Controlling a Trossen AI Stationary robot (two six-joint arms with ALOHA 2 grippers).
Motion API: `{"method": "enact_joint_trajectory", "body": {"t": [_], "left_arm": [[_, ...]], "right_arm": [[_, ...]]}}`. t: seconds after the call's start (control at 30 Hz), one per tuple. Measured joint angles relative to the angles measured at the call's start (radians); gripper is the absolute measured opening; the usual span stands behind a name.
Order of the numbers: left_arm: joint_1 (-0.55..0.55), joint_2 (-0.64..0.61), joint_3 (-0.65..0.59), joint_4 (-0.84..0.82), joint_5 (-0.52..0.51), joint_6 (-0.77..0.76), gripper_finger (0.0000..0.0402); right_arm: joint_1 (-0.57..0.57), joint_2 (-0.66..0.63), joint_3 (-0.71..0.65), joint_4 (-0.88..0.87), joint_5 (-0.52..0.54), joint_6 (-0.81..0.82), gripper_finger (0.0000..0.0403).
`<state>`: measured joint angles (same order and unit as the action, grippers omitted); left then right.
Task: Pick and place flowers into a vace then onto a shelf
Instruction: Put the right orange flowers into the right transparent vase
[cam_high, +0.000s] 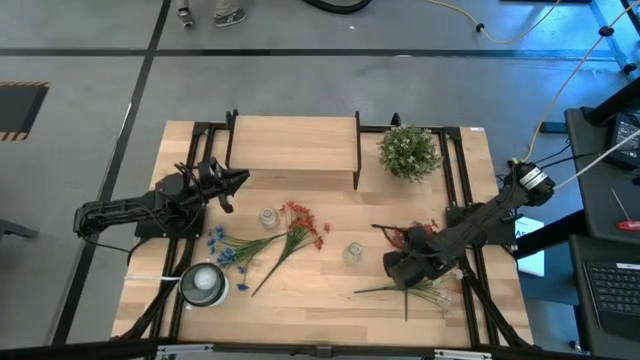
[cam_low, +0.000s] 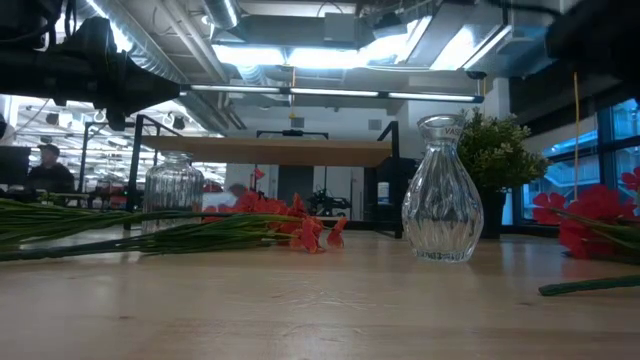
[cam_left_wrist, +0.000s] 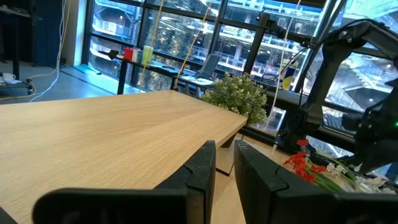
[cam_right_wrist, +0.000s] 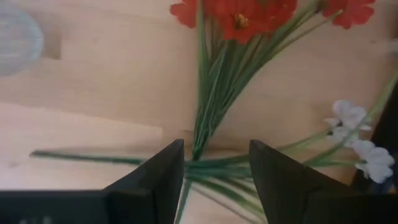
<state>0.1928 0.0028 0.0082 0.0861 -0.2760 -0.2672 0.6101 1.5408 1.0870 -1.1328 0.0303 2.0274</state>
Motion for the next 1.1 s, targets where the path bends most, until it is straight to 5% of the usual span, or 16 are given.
{"method": "enact_joint_trajectory", "body": {"t": [0.43, 1.1], "left_arm": [[0.000, 0.000, 0.000, 0.000, 0.000, 0.000, 0.0054], [0.000, 0.000, 0.000, 0.000, -0.036, 0.000, 0.0054]], "right_arm": [[-0.008, 0.065, -0.211, 0.348, 0.001, 0.014, 0.0182], [-0.008, 0.118, -0.215, 0.297, -0.130, -0.018, 0.0171]]}}
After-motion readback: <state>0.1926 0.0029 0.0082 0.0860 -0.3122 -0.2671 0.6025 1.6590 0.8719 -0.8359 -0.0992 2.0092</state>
